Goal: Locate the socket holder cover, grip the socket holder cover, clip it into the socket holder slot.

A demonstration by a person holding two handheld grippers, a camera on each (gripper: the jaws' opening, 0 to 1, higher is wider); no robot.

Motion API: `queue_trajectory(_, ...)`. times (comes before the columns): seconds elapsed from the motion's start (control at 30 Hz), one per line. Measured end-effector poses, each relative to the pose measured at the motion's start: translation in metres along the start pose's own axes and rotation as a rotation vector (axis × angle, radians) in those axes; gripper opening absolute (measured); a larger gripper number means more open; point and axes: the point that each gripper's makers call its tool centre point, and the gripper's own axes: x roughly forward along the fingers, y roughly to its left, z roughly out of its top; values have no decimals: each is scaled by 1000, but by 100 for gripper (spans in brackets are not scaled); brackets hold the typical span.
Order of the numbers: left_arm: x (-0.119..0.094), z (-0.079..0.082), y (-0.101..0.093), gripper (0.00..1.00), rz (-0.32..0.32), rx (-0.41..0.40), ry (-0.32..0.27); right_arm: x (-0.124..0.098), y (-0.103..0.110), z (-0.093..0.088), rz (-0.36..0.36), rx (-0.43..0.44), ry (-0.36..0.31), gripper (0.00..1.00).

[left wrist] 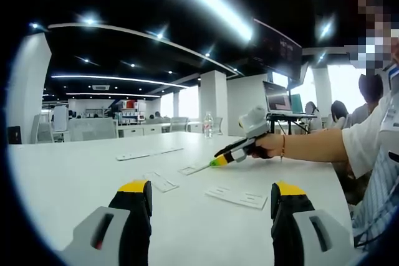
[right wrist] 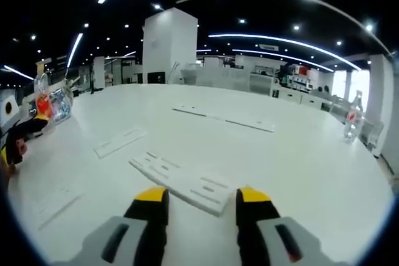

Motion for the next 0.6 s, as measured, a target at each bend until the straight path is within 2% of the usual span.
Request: queue_trajectory(0.6, 0, 0, 0, 78, 2, -1, 0, 1, 6, 0, 13, -5, 6, 44)
